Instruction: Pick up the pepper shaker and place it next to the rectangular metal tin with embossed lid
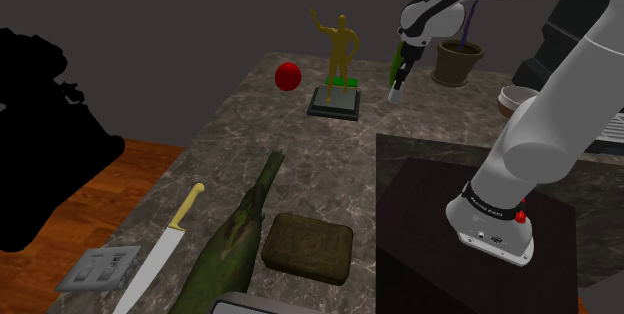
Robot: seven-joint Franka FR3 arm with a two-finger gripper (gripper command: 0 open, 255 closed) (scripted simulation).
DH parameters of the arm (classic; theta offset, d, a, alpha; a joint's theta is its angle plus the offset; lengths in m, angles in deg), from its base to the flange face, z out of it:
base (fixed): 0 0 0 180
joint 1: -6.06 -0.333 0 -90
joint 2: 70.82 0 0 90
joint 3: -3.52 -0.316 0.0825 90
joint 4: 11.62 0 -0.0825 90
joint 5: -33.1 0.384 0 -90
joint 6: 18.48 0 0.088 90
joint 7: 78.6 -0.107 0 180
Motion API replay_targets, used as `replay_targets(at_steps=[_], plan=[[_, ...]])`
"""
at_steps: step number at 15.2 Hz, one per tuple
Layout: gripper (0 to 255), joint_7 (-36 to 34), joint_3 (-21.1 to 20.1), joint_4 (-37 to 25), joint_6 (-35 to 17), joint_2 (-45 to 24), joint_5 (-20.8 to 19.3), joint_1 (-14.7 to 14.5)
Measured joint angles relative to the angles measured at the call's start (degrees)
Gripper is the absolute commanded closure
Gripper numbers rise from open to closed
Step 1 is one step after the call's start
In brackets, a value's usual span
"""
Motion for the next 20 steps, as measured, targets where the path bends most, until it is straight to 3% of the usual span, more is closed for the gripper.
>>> replay_targets(at_steps=[20], plan=[[255, -5.52, -2.47, -8.30, 15.50, 8.71, -5.99, 0.99]])
